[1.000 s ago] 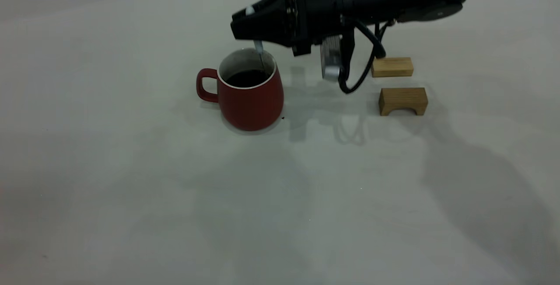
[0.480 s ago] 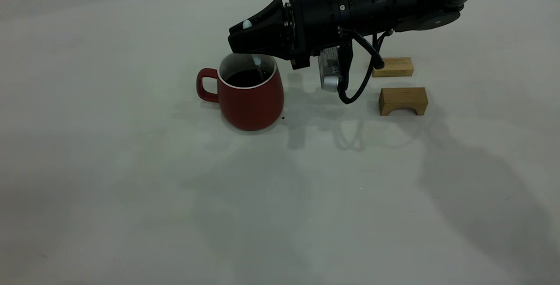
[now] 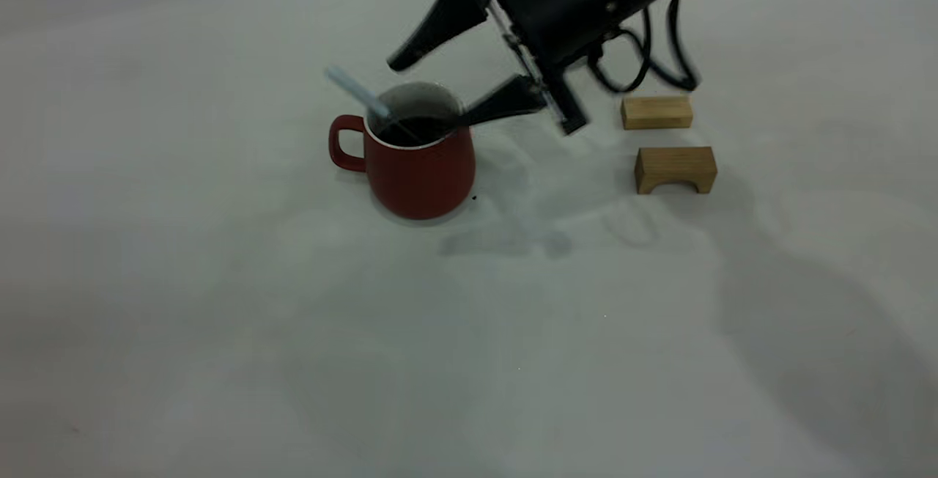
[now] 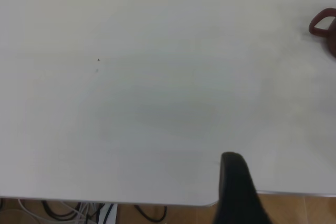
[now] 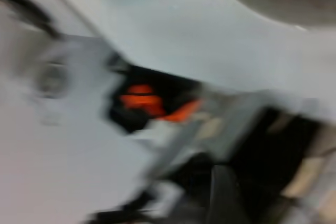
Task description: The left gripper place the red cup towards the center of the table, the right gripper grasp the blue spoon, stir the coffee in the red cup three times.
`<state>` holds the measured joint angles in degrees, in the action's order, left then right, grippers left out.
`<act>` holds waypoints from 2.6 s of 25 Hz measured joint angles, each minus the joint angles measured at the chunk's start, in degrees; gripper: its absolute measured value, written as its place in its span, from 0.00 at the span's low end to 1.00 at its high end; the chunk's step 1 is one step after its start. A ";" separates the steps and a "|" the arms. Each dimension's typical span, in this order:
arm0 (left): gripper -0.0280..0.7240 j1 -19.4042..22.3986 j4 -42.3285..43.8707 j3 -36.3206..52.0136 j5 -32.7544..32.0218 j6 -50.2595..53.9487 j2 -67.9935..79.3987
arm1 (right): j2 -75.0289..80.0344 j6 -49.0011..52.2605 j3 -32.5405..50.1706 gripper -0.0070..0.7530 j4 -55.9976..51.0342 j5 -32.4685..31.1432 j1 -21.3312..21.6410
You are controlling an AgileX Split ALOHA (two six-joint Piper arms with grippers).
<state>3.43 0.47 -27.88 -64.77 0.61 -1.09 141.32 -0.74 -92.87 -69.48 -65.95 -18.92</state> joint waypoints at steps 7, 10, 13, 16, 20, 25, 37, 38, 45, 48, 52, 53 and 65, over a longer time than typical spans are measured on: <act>0.73 0.00 0.00 0.00 0.00 0.00 0.00 | -11.75 -1.09 0.06 0.51 25.16 -1.40 0.00; 0.73 0.00 0.00 0.00 0.00 0.00 0.00 | -17.05 -1.11 0.17 0.39 36.16 -2.05 0.00; 0.73 0.00 0.00 0.00 0.00 0.00 0.00 | -22.94 -1.16 0.17 0.29 45.43 -2.58 0.00; 0.73 0.00 0.00 0.00 0.00 0.00 0.00 | -29.60 -1.23 0.17 0.23 50.77 -3.00 0.00; 0.73 0.00 0.00 0.00 0.00 -0.01 0.00 | -39.55 -2.87 0.17 0.21 53.52 -3.69 0.00; 0.73 0.00 0.00 0.00 0.00 -0.01 0.00 | -51.88 -2.19 2.83 0.22 63.23 -4.43 0.00; 0.73 0.00 0.00 0.00 0.00 -0.06 0.00 | -83.03 8.97 26.20 0.22 81.88 -4.98 2.02; 0.73 0.00 0.00 0.00 0.00 -0.06 0.00 | -86.74 8.84 28.62 0.23 81.28 -4.98 2.02; 0.73 0.00 0.00 0.00 0.00 -0.11 0.00 | -113.46 7.63 44.57 0.24 73.68 -2.71 12.53; 0.73 0.00 0.00 0.00 0.00 -0.11 0.00 | -121.82 5.17 50.45 0.24 73.38 -2.13 16.75; 0.73 0.00 0.00 0.00 0.00 -0.11 0.00 | -130.16 1.65 57.30 0.25 69.86 0.05 20.45; 0.73 0.00 0.00 0.00 0.00 -0.11 0.00 | -132.07 0.41 58.75 0.25 68.73 0.92 21.32; 0.73 0.00 0.00 0.00 0.00 -0.11 0.00 | -140.14 -10.17 65.62 0.27 60.06 1.24 22.45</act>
<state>3.43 0.47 -27.88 -64.77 0.50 -1.09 1.18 -10.91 -27.25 -9.42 -64.71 3.53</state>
